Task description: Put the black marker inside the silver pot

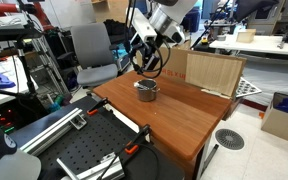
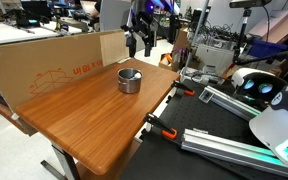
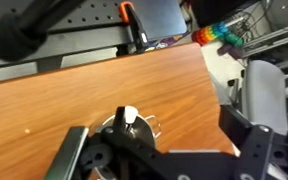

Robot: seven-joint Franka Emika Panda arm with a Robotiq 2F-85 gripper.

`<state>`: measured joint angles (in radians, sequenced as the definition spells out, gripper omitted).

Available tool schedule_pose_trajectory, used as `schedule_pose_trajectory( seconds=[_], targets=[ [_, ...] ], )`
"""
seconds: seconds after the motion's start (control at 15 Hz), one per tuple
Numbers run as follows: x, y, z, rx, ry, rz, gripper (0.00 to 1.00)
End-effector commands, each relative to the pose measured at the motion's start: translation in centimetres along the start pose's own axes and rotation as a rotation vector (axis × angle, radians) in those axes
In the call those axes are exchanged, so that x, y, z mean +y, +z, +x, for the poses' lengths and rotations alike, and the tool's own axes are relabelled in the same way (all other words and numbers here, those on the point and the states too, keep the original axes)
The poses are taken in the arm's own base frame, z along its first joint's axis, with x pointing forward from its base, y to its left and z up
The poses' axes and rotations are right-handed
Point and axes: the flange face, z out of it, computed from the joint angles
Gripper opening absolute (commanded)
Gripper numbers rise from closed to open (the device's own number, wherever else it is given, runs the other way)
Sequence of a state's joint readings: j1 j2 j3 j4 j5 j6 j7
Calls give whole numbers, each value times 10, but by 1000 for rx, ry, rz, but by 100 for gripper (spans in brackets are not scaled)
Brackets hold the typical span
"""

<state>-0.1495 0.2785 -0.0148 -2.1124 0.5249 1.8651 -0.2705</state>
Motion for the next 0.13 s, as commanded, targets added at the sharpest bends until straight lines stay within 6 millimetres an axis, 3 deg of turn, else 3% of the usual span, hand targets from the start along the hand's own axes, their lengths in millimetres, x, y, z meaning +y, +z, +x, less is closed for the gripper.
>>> schedule_pose_trajectory(
  seconds=[0.0,0.07],
  targets=[
    [0,-1,0,-1,0,0,100],
    [0,-1,0,-1,0,0,100]
  ],
)
